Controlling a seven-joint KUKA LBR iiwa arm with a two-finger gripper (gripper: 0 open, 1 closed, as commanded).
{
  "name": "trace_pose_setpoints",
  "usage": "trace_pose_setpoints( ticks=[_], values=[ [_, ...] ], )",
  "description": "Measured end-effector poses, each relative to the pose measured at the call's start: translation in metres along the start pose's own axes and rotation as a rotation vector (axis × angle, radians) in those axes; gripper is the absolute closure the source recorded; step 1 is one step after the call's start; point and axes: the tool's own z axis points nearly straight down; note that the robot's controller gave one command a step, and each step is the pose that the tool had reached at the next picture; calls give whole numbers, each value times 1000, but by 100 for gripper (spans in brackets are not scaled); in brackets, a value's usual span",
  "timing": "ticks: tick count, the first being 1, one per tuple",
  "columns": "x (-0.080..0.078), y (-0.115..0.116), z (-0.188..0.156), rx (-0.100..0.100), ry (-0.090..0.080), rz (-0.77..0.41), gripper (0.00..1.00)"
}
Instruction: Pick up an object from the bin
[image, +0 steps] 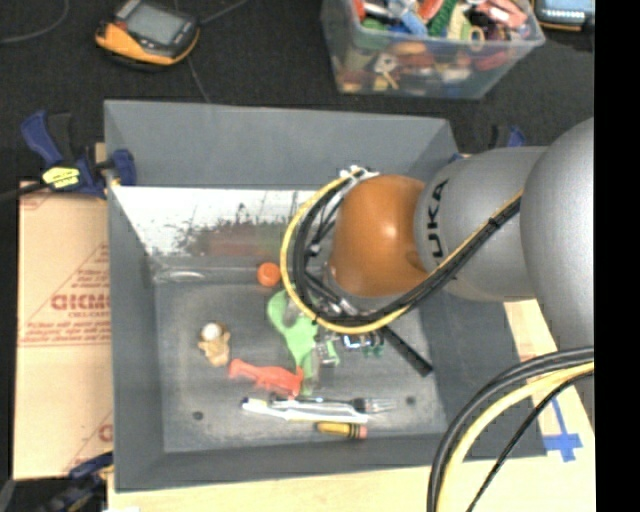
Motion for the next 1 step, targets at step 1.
trace_pose_setpoints(
  ticks=[1],
  values=[
    [-4,-3,26,1,-2,540,0]
  ],
)
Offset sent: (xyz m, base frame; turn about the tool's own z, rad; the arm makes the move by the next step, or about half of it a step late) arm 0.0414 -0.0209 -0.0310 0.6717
